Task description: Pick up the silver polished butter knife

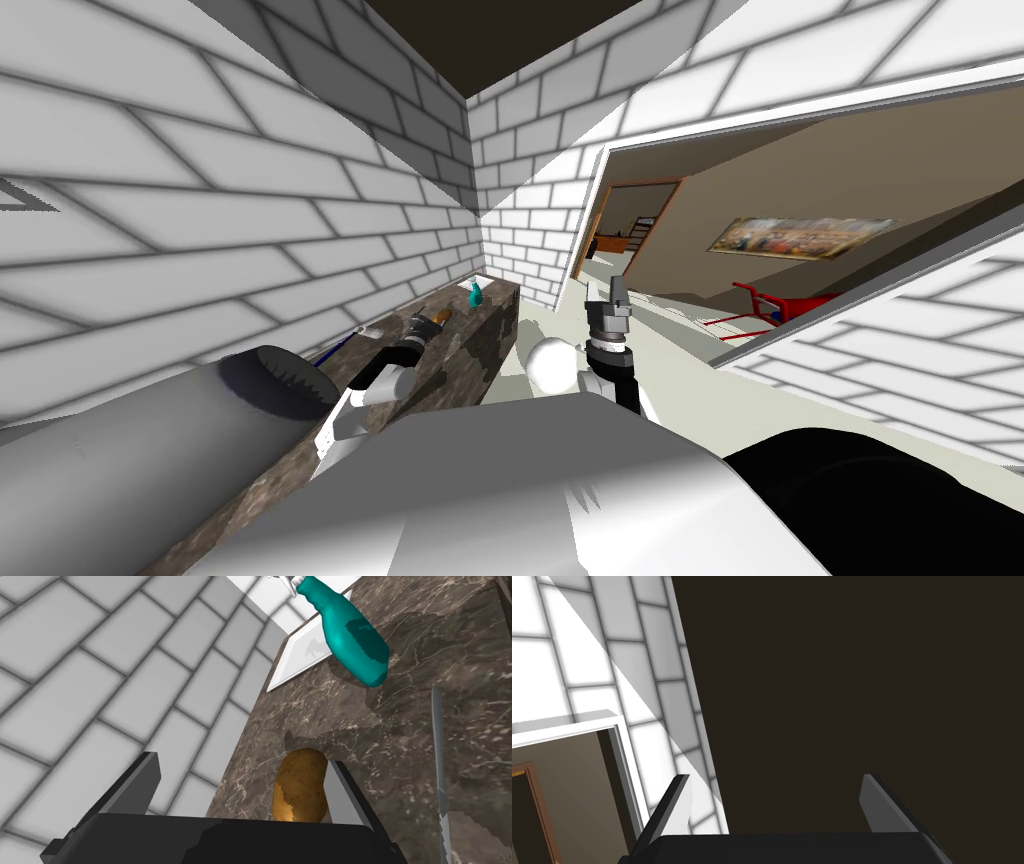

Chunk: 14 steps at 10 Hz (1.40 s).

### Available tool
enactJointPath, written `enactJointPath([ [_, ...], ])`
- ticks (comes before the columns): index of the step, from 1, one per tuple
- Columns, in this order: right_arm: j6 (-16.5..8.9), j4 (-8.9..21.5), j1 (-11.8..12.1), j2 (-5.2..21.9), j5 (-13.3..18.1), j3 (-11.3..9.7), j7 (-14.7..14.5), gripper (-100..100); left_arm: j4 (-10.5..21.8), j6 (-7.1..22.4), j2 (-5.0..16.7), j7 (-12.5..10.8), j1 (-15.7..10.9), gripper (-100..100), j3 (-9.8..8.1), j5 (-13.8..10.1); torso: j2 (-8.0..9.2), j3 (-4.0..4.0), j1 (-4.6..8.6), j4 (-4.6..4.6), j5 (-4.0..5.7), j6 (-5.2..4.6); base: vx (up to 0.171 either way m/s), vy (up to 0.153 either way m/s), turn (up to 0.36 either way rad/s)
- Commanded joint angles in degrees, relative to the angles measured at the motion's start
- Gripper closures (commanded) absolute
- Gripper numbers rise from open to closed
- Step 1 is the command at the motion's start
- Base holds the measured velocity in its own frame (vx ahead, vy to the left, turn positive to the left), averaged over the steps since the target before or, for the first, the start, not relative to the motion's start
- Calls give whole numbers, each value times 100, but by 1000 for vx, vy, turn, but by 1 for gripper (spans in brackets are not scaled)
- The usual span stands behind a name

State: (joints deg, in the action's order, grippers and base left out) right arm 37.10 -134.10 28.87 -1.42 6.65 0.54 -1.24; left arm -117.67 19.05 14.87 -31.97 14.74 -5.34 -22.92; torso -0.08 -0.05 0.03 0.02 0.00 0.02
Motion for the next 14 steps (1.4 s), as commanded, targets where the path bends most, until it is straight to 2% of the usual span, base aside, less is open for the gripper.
enactJointPath([
  [1, 0, 0, 0, 0, 0, 0, 0, 0, 85, 286, 47, -202, -93, -100, -24, -153, 0, 0, 0, 0, 0, 0, 30, -8, -67],
  [2, 0, 0, 0, 0, 0, 0, 0, 0, 85, 442, 47, -202, -93, -100, -24, -153, -3, -1, 1, 0, 0, -1, 26, -6, -28],
  [3, 0, 0, 0, 0, 0, 0, 0, 0, 170, 614, 95, -378, -189, -100, -51, -290, -1, -1, 0, 0, 0, 1, 26, -7, -44],
  [4, 0, 0, 0, 0, 0, 0, 0, 0, 170, 790, 95, -378, -189, -100, -51, -290, -2, -1, 2, 0, 0, -1, 23, -4, -28],
  [5, 0, 0, 0, 0, 0, 0, 0, 0, 259, 962, 146, -554, -285, -100, -78, -426, 0, 0, 0, 0, 0, 1, 35, -1, -61],
  [7, 0, 0, 0, 0, 0, 0, 0, 0, 259, 1138, 146, -554, -285, -100, -78, -426, -3, -2, -1, 1, 0, 0, 18, -2, -10],
  [8, 0, 0, 0, 0, 0, 0, 0, 0, 353, 1367, 199, -728, -382, -100, -104, -561, 4, 2, 0, 0, 0, 1, 16, -3, -45],
  [9, 0, 0, 0, 0, 0, 0, 0, 0, 353, 1485, 199, -728, -382, -100, -104, -561, 2, 1, 0, -1, 0, -1, 21, -2, -36],
  [10, 0, 0, 0, 0, 0, 0, 0, 0, 450, 1668, 254, -900, -479, -100, -130, -694, 2, 1, 0, 0, 0, 1, 30, -6, -56],
  [11, 0, 0, 0, 0, 0, 0, 0, 0, 450, 1829, 254, -900, -479, -100, -130, -694, -2, -1, 1, 0, 0, 0, 28, -5, -25],
  [12, 0, 0, 0, 0, 0, 0, 0, 0, 548, 1994, 310, -1069, -575, -100, -156, -825, -2, -1, 0, 1, 0, 1, 30, -4, -44],
  [13, 0, 0, 0, 0, 0, 0, 0, 0, 548, 2165, 310, -1069, -575, -100, -156, -825, -3, -2, 0, 1, 0, 0, 24, -4, -29],
  [14, 0, 0, 0, 0, 0, 0, 0, 0, 646, 2329, 368, -1234, -669, -100, -181, -954, -1, -1, 1, 1, 0, 1, 26, -5, -54],
])
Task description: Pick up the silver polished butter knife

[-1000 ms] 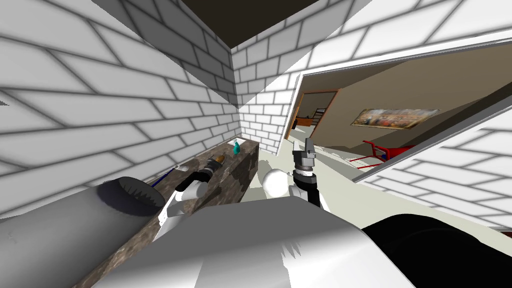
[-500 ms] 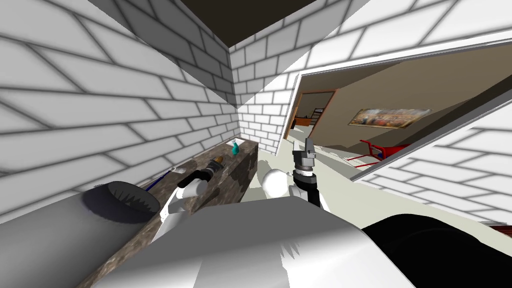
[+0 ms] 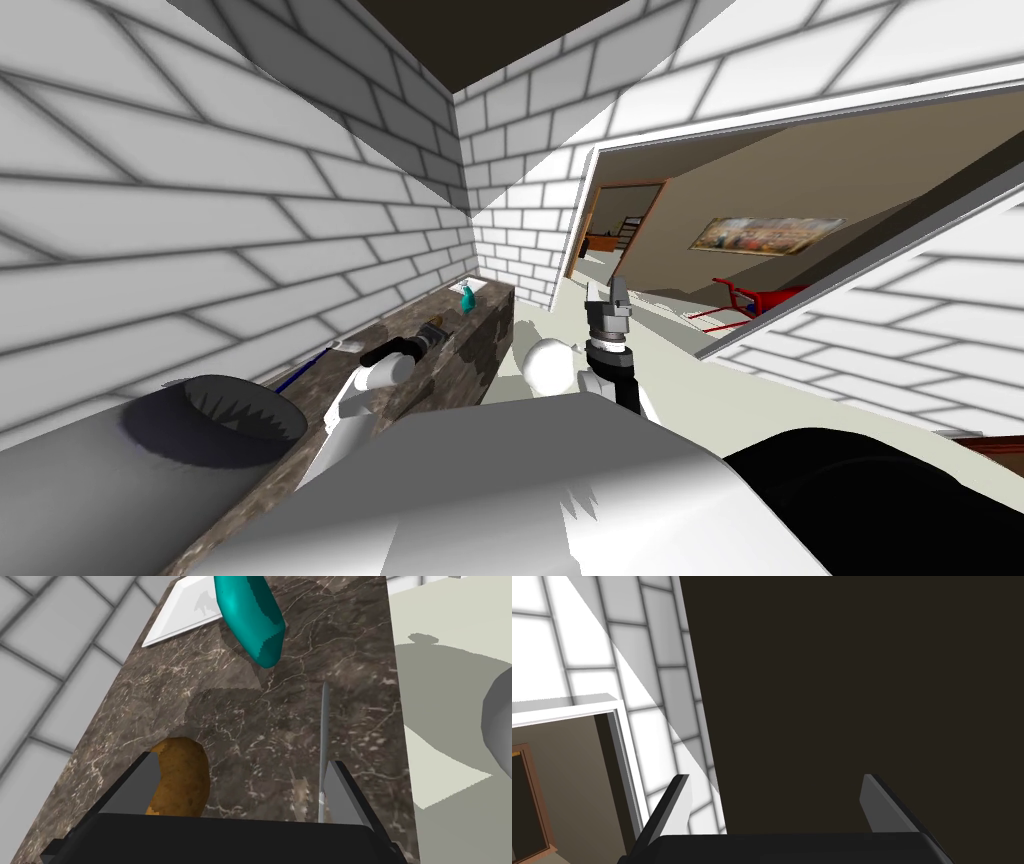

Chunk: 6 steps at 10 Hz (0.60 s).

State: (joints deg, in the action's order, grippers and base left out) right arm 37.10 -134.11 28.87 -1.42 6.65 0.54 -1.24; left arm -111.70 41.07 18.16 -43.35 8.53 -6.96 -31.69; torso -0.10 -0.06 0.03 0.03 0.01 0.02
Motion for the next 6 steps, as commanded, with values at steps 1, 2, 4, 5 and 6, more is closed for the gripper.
enactJointPath([
  [1, 0, 0, 0, 0, 0, 0, 0, 0, 49, 286, 39, -97, -48, -100, -19, -76, 0, 0, 0, 0, 0, 0, 22, -2, -27],
  [2, 0, 0, 0, 0, 0, 0, 0, 0, 145, 464, 99, -259, -140, -100, -44, -202, 2, 1, -1, 0, 0, 1, 27, -6, -40],
  [4, 0, 0, 0, 0, 0, 0, 0, 0, 239, 818, 160, -416, -230, -100, -68, -323, 2, 1, 0, 0, 0, 1, 26, -1, -40],
  [5, 0, 0, 0, 0, 0, 0, 0, 0, 239, 939, 160, -416, -230, -100, -68, -323, 0, 0, -1, 0, 0, 1, 23, -1, -27],
  [6, 0, 0, 0, 0, 0, 0, 0, 0, 329, 1140, 224, -567, -316, -100, -91, -441, 2, 1, -1, 0, 0, 2, 25, -4, -40],
])
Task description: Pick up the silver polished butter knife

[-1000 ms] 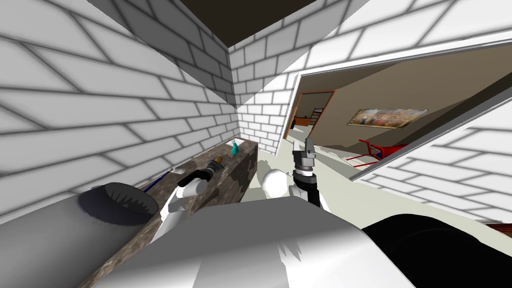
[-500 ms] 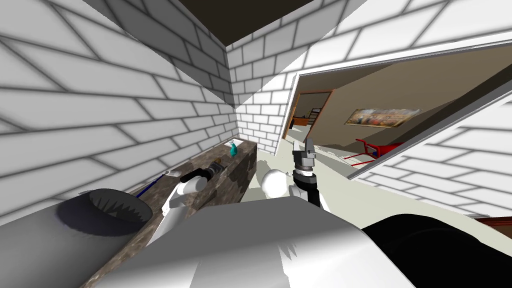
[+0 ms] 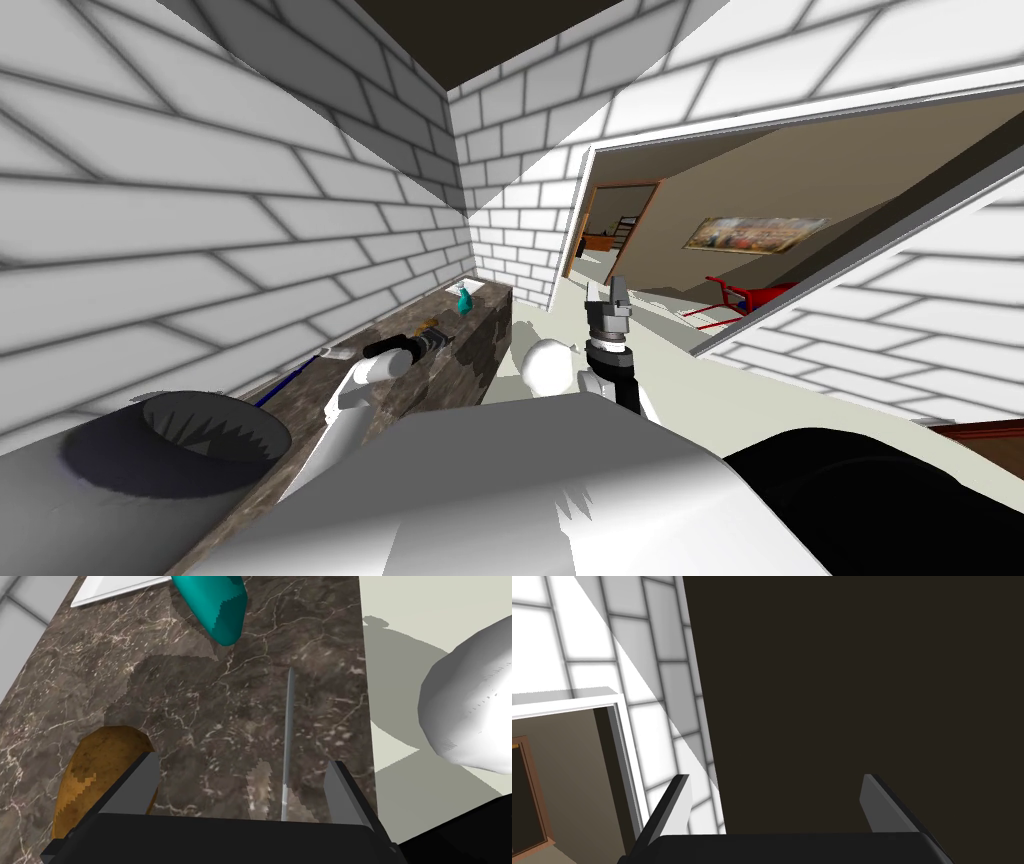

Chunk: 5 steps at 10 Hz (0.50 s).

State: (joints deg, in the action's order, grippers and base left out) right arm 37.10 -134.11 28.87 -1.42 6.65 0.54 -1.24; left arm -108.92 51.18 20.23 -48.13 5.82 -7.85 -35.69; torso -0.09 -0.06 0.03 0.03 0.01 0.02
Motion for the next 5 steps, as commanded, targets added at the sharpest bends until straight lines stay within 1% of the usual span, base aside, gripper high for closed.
enactJointPath([
  [1, 0, 0, 0, 0, 0, 0, 0, 0, 51, 232, 16, -89, -45, -100, -1, -41, 0, 0, 0, 0, 0, 0, 22, -4, -24],
  [2, 0, 0, 0, 0, 0, 0, 0, 0, 136, 426, 85, -233, -127, -100, -23, -152, 1, 1, 1, 0, 0, 1, 23, -6, -46],
  [3, 0, 0, 0, 0, 0, 0, 0, 0, 136, 521, 85, -233, -127, -100, -23, -152, 1, 0, 1, 0, 0, 0, 20, -2, -26],
  [4, 0, 0, 0, 0, 0, 0, 0, 0, 215, 709, 157, -369, -204, -100, -44, -258, 2, 1, 0, 0, 0, 1, 23, 0, -43],
  [5, 0, 0, 0, 0, 0, 0, 0, 0, 215, 795, 157, -369, -204, -100, -44, -258, 1, 1, -1, 0, 0, 0, 19, 0, -18],
])
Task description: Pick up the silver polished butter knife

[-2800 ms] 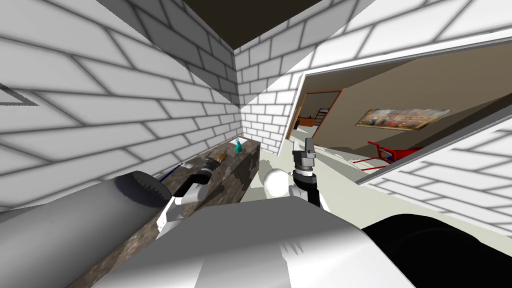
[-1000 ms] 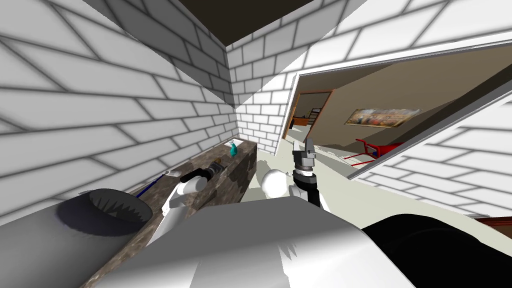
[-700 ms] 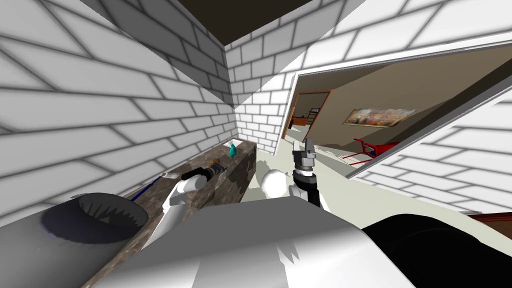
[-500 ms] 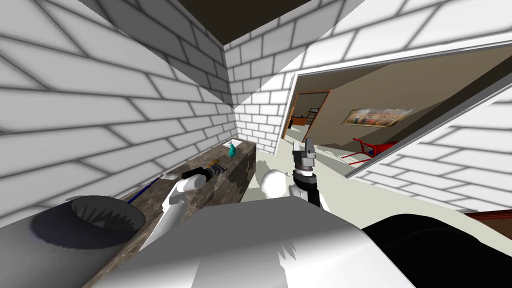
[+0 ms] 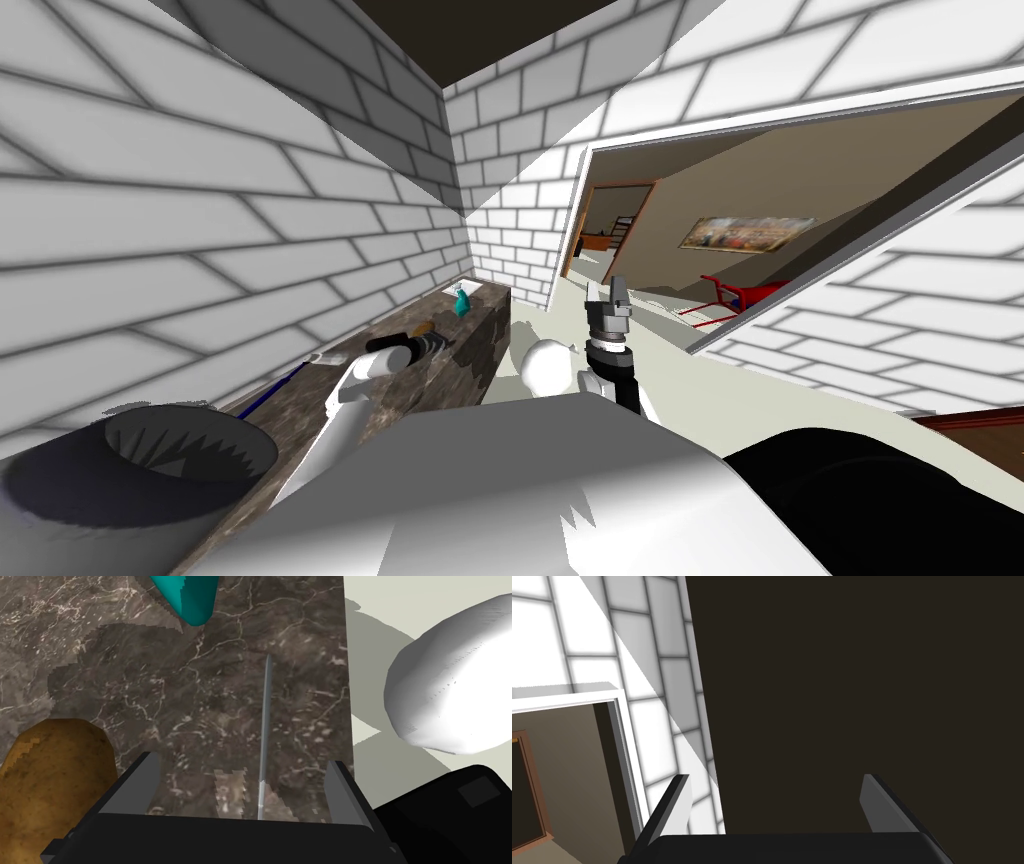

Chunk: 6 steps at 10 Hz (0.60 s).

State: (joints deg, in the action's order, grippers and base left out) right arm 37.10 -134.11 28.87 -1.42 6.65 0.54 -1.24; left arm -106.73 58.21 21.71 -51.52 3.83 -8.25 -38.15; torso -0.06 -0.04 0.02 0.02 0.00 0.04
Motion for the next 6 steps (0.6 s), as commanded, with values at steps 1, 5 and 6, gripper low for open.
enactJointPath([
  [1, 0, 0, 0, 0, 0, 0, 0, 0, 68, 286, 85, -158, -77, -100, -24, -111, 0, 0, 0, 0, 0, 0, 15, -9, -30],
  [5, 0, 0, 0, 0, 0, 0, 0, 0, 190, 798, 240, -384, -203, -100, -58, -287, 4, 2, 1, -1, 0, 0, 14, -3, -22],
  [6, 0, 0, 0, 0, 0, 0, 0, 0, 239, 959, 315, -481, -256, -100, -73, -361, 0, 1, 2, -1, 0, -1, 24, -6, -44],
])
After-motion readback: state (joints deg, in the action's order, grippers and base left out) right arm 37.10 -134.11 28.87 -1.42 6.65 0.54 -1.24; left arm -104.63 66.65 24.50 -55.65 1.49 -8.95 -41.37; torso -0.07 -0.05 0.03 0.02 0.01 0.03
